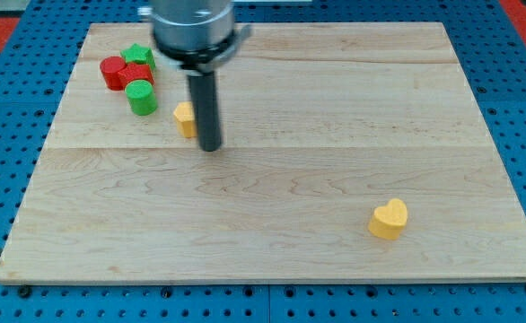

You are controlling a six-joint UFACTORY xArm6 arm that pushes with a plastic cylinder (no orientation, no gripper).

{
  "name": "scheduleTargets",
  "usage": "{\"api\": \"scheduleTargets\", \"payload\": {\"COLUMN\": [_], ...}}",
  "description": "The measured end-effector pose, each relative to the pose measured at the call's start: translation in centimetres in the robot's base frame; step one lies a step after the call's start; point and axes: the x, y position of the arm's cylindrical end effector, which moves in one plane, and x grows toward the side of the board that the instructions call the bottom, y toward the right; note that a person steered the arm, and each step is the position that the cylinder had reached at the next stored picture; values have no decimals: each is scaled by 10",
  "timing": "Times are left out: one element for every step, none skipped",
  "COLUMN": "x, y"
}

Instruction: Move the yellow hexagon to center

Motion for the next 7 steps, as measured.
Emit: {"api": "scheduleTargets", "payload": {"x": [-19, -29, -29, -34, -47, -75, -60], "y": [-68, -31, 29, -23, -31, -14, 45]}}
